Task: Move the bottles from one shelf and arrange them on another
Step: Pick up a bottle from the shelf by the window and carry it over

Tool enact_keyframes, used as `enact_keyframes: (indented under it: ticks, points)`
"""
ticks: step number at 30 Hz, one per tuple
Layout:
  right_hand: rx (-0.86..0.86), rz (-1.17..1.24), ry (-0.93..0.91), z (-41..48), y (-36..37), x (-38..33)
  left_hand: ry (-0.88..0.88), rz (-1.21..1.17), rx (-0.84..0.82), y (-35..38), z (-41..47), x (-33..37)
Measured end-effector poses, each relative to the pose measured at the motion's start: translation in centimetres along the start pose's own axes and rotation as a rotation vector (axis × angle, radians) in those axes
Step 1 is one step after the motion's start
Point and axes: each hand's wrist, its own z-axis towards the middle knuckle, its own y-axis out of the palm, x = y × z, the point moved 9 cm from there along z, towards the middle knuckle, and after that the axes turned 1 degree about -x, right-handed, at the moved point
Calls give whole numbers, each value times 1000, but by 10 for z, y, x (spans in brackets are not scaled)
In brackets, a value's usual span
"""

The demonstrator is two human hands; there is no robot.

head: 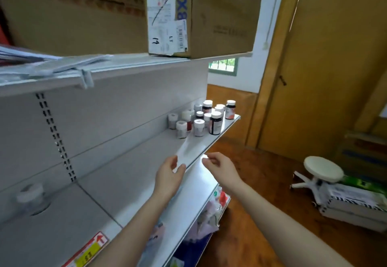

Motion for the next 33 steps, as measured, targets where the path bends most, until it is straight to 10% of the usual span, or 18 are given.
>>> enact_keyframes:
  ticks: [16, 33]
  points:
    - [-42, -88, 30, 224, -44, 81, -109, 60, 41, 112, 213, -22]
    - [-463, -135, 29, 340, 112, 100, -327, 115, 221, 92, 302, -103]
